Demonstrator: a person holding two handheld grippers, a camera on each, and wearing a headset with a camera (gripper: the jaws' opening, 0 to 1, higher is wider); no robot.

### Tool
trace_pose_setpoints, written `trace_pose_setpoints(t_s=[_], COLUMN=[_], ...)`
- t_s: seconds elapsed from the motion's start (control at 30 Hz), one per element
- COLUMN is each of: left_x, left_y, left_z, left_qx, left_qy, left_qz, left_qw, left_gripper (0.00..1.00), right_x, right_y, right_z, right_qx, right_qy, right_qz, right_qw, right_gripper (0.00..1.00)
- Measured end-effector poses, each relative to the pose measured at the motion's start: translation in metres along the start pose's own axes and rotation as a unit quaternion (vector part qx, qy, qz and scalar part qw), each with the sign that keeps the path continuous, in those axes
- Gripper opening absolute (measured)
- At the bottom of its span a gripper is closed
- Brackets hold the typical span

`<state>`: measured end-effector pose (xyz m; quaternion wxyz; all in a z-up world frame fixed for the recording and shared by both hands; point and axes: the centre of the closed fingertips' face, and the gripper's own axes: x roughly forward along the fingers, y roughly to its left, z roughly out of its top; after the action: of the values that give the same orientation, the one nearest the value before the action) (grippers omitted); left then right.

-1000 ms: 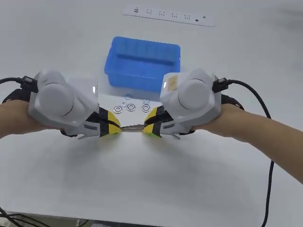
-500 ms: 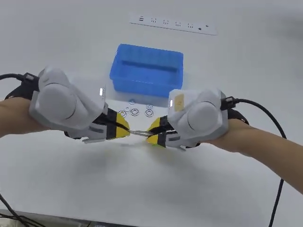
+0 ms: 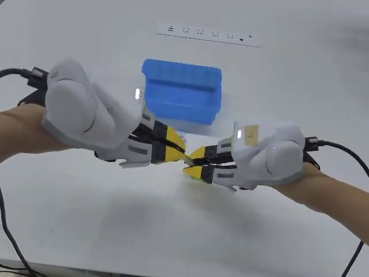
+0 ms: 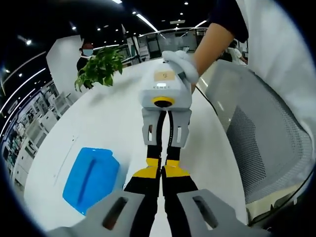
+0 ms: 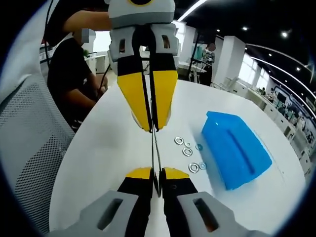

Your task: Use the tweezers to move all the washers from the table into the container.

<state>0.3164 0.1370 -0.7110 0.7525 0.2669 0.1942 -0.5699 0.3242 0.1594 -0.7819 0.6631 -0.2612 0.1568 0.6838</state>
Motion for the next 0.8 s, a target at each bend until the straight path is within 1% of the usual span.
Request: trace_pose_setpoints(t_s=[0.03, 0.07, 0.13, 0.17, 0.2, 0.27, 0.33, 0.37, 0.4, 0.43, 0.53, 0.63, 0.67, 0.73, 0.8], left_x=[0.001, 0.002, 0.005, 0.006, 0.007, 0.010, 0.015, 0.016, 0.019, 0.021, 0.027, 0.028, 0.029, 0.029, 0.029], left_y=[0.000, 0.000, 0.002, 0.002, 0.002, 0.003, 0.003, 0.003, 0.002, 0.002, 0.002, 0.002, 0.003, 0.001, 0.002], left_z=[0.000, 0.001, 0.006, 0.008, 0.009, 0.014, 0.020, 0.021, 0.024, 0.025, 0.029, 0.030, 0.029, 0.026, 0.025], left_qx=[0.001, 0.000, -0.022, -0.029, -0.030, -0.042, -0.062, -0.064, -0.072, -0.076, -0.079, -0.074, -0.065, -0.057, -0.058], left_qy=[-0.001, -0.006, -0.024, -0.032, -0.034, -0.054, -0.085, -0.089, -0.101, -0.108, -0.125, -0.129, -0.124, -0.114, -0.114], left_qz=[0.002, 0.002, 0.004, 0.005, 0.005, 0.007, 0.011, 0.012, 0.012, 0.013, 0.016, 0.020, 0.021, 0.016, 0.012], left_qw=[1.0000, 1.0000, 0.9995, 0.9991, 0.9990, 0.9976, 0.9944, 0.9938, 0.9921, 0.9912, 0.9889, 0.9887, 0.9899, 0.9917, 0.9918], left_gripper=[0.05, 0.05, 0.05, 0.05, 0.05, 0.05, 0.05, 0.06, 0.06, 0.06, 0.06, 0.07, 0.07, 0.07, 0.07], right_x=[-0.001, -0.001, -0.003, -0.003, -0.004, -0.005, -0.008, -0.009, -0.010, -0.011, -0.013, -0.013, -0.013, -0.013, -0.012], right_y=[0.000, 0.000, 0.000, -0.001, -0.002, -0.002, -0.002, -0.002, -0.002, -0.002, -0.002, -0.003, -0.003, -0.003, -0.003], right_z=[-0.001, -0.001, -0.001, -0.001, -0.002, -0.002, -0.003, -0.004, -0.004, -0.005, -0.006, -0.006, -0.006, -0.005, -0.004], right_qx=[0.001, 0.006, 0.016, 0.024, 0.026, 0.031, 0.036, 0.039, 0.041, 0.039, 0.034, 0.032, 0.029, 0.021, 0.019], right_qy=[-0.002, -0.005, -0.013, -0.018, -0.020, -0.025, -0.029, -0.031, -0.032, -0.032, -0.030, -0.030, -0.031, -0.034, -0.035], right_qz=[-0.002, -0.003, -0.001, -0.001, -0.001, 0.000, 0.000, 0.000, 0.000, -0.001, -0.001, -0.002, -0.003, -0.001, 0.000], right_qw=[1.0000, 1.0000, 0.9998, 0.9996, 0.9995, 0.9992, 0.9990, 0.9988, 0.9987, 0.9987, 0.9990, 0.9990, 0.9991, 0.9992, 0.9992], right_gripper=[0.08, 0.08, 0.08, 0.08, 0.08, 0.08, 0.08, 0.08, 0.08, 0.08, 0.08, 0.07, 0.07, 0.07, 0.07])
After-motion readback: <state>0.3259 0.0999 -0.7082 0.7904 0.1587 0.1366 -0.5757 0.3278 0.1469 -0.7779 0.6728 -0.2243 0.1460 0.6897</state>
